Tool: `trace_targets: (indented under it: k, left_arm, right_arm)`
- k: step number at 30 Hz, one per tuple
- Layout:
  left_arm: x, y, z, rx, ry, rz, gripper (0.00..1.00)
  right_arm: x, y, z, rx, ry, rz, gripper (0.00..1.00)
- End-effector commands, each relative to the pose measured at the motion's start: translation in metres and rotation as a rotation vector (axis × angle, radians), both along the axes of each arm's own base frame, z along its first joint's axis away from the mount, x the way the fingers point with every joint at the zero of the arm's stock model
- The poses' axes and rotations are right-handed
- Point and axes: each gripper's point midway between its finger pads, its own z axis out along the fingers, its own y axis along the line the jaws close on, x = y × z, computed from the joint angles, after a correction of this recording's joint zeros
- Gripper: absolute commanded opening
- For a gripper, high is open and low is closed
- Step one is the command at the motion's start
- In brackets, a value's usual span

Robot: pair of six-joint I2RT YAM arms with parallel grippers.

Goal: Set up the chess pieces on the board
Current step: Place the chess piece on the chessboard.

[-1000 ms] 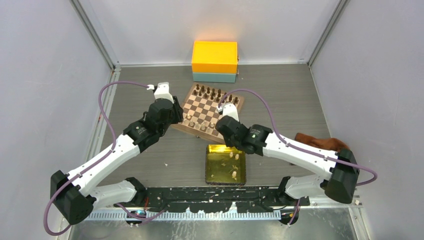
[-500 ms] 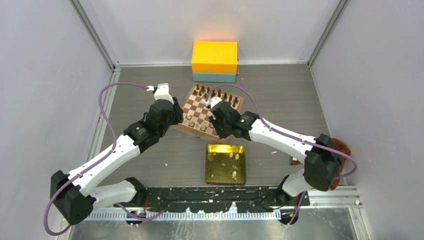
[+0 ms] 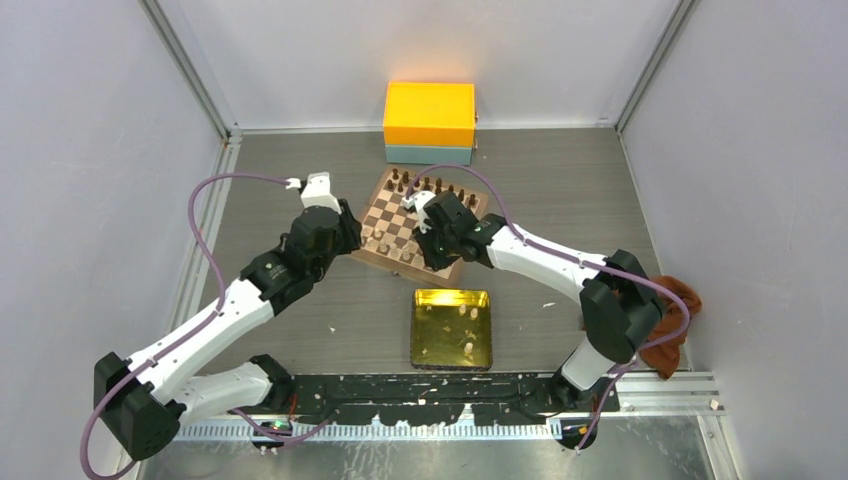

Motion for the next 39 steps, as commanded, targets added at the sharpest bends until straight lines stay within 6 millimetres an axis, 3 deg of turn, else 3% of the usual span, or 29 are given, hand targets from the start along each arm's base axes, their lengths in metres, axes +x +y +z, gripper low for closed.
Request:
trace_targets:
  k: [1,21,39]
  left_arm:
    - [0.004,0.004,0.023,-0.067,-0.085,0.041,0.33]
    - [0.004,0.005,0.023,-0.073,-0.098,0.047,0.33]
    - [0.006,0.004,0.019,-0.063,-0.093,0.051,0.32]
  right_arm:
    - [0.018,0.022,0.017,0.07,-0.056,0.054,0.11]
    - [0.029,0.017,-0.009,-0.001,-0.06,0.052,0.12]
    - [0.032,0.014,-0.019,-0.019,-0.051,0.049,0.12]
